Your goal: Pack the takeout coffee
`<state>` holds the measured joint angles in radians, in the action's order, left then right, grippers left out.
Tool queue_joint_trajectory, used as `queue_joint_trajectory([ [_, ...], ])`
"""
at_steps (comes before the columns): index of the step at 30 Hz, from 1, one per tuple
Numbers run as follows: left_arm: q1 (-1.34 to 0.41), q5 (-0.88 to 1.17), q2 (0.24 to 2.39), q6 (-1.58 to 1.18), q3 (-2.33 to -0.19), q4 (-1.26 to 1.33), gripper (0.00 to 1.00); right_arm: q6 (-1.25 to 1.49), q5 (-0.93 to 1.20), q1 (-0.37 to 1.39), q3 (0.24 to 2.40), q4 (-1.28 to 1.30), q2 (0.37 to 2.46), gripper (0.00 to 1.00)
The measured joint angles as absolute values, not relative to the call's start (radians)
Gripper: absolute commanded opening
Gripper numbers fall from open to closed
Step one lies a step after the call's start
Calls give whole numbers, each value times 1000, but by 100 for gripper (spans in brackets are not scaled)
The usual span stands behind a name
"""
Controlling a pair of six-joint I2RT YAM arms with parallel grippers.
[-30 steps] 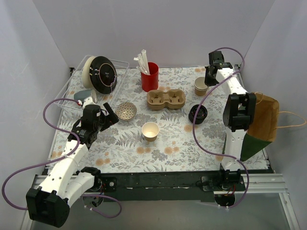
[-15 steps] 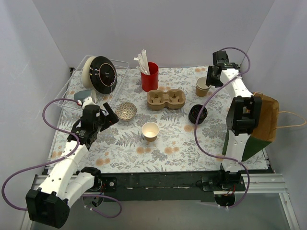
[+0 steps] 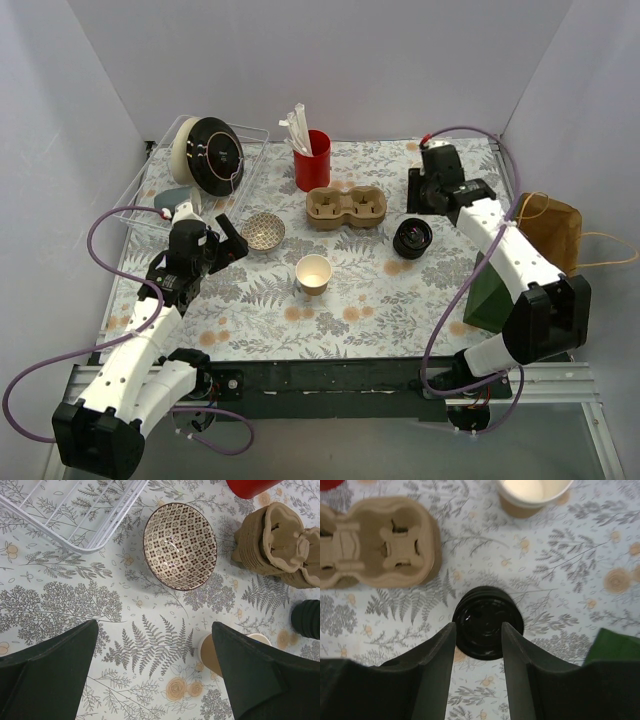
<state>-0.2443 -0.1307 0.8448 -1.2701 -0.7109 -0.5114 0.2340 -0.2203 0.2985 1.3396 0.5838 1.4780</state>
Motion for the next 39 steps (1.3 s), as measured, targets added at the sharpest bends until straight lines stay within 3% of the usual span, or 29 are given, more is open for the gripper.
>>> queue_joint_trajectory([
  [6,-244,-105,845,-1266,-705,-500,98,273,-252,411,1170,528,1453,49],
  [19,-245,-84,845,-1260,-699,-492,98,267,-291,452,1161,482,1546,45],
  [33,-245,-65,841,-1253,-696,-485,98,274,-293,452,1129,444,1567,36],
  [39,-245,-63,841,-1253,-695,-485,98,281,-293,452,1129,437,1573,26],
])
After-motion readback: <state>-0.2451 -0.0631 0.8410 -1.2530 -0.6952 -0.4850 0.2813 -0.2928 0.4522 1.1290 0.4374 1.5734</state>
